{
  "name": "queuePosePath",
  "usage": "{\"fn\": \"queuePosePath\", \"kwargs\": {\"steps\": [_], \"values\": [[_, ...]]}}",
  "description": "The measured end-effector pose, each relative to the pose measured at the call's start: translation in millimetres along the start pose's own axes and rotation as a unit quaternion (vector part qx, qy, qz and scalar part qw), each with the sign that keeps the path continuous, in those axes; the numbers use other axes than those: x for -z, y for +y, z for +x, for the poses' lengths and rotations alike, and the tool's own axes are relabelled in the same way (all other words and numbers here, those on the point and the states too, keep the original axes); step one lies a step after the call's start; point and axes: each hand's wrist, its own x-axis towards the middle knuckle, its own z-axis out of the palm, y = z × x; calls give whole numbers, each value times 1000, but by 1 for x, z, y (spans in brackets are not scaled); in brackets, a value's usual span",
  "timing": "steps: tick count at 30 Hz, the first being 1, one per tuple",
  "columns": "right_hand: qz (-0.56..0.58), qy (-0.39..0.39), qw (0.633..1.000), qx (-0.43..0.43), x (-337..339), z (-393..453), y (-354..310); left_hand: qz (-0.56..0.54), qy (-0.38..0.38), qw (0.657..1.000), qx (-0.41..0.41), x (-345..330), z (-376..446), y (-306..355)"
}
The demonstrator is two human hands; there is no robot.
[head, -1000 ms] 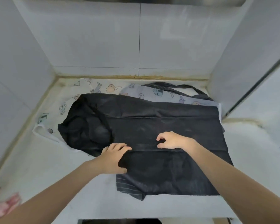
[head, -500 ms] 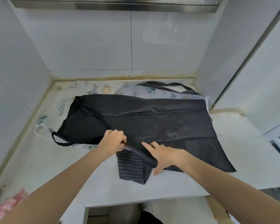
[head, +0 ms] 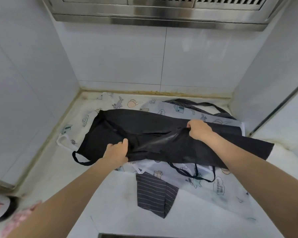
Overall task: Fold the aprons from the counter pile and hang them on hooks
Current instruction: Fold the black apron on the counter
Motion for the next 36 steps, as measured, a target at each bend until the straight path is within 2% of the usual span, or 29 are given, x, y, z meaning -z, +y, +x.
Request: {"fn": "queuePosePath", "kwargs": {"steps": [3,7,11,13,14,16,17,19,20,22,25,31,34,36], "values": [[-57,11,998,-22,-9,18,-2,-99,32,994,42,3,10,-11],[-128,45,990,-22,-26,34,-3,-146,58,984,79,3,24,-16],[-170,131,976,35,-45,37,-2,-157,90,978,107,-4,37,-11],[-167,175,968,69,-50,37,-1,-193,74,973,106,-8,44,-6],[-164,173,968,83,-51,37,-1,-213,58,970,97,-10,46,-4],[-95,83,987,99,-50,36,-2,-230,9,970,76,-15,48,2],[-51,-6,993,103,-52,35,-3,-220,-15,973,70,-18,48,5],[-10,-146,981,130,-59,28,-5,-183,-48,980,55,-23,48,8],[-27,-180,973,143,-65,25,-5,-175,-59,981,51,-22,46,8],[-59,-194,967,155,-77,19,-2,-197,-96,975,40,-21,41,6],[-53,-166,970,169,-83,10,2,-171,-143,975,19,-21,32,-2],[-75,-220,962,145,-88,-13,1,-190,-111,975,35,-14,26,-10],[-92,-212,963,140,-92,-21,5,-102,-122,986,49,-13,16,-12],[-50,-187,973,129,-96,-25,3,-20,-109,992,65,-16,5,-14]]}}
